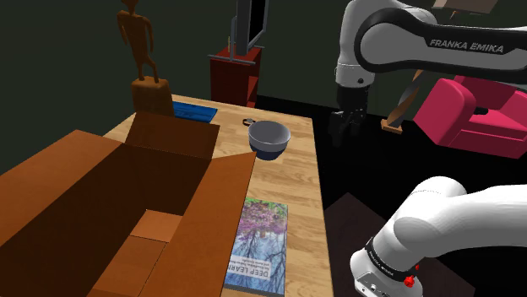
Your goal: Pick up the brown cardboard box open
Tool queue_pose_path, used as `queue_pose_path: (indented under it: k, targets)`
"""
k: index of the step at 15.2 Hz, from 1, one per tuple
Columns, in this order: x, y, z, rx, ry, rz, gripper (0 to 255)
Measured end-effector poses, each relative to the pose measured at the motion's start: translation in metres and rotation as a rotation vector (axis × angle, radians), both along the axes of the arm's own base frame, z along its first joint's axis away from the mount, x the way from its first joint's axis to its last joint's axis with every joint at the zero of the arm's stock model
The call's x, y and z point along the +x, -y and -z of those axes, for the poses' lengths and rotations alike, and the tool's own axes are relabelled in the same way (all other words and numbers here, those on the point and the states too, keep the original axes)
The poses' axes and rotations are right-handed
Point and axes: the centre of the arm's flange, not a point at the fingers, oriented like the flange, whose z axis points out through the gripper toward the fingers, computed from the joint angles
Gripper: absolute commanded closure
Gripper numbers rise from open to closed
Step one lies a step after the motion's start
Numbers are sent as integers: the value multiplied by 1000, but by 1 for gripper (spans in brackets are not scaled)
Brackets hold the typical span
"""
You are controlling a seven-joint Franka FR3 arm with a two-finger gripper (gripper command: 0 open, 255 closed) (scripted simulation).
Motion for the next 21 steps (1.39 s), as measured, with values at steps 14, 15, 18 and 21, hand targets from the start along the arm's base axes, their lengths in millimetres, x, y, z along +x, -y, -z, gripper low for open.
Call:
queue_pose_path:
  k: [14, 15, 18, 21]
  targets:
    - [42, -136, 4, 71, 88, 3, 0]
    - [46, -148, 2, 78, 95, 4, 0]
    - [54, -183, 2, 95, 117, 5, 0]
    - [71, -217, -2, 114, 139, 6, 0]
